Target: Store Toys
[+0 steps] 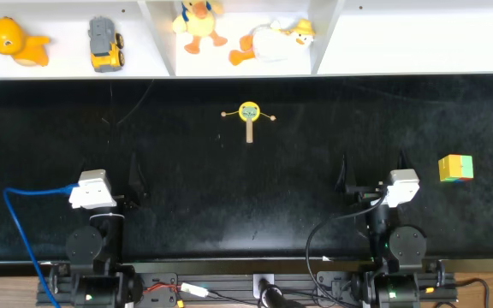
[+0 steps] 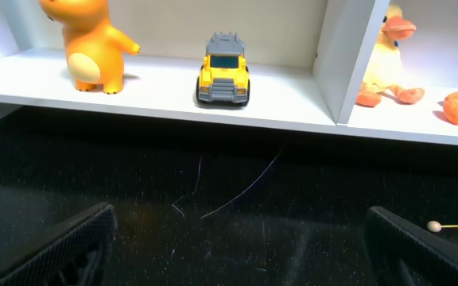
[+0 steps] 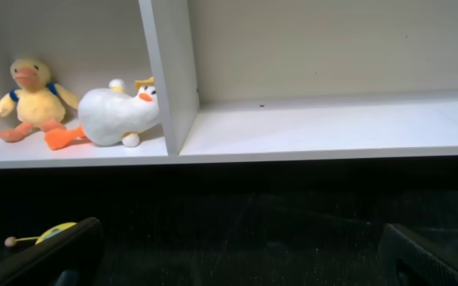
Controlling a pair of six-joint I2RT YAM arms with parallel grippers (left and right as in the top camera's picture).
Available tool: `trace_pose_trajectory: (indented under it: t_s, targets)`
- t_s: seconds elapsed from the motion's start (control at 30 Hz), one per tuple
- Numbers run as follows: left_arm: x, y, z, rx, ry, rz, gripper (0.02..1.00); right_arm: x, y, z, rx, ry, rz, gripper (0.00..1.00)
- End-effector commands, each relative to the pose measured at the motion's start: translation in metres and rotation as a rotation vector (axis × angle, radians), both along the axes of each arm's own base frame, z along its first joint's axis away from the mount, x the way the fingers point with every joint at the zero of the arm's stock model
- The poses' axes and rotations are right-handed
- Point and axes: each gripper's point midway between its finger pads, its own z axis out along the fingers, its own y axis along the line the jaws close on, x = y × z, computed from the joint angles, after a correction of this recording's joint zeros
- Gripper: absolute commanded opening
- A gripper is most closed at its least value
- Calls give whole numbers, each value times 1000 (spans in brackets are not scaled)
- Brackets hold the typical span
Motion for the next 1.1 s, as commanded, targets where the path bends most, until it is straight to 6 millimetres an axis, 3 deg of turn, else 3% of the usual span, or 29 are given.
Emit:
trace_pose_trajectory:
  t_s: [0.03,0.73,0.87,1.0,1.1]
  targets:
    - [0,-4,-1,-12,-7,-19,998,0,-2,-4,-3,1,-11,996]
    - [0,-4,-1,-12,-7,-19,998,0,2,-3,23,2,11,993]
    - [0,-4,-1,-12,-7,-19,998,0,7,-3,216,19,39,996]
    - [0,-4,-1,-12,-7,-19,998,-1,14,-2,605,68,72,996]
    - [0,-4,-1,-12,-7,-19,998,-1,13,-2,774,86,68,996]
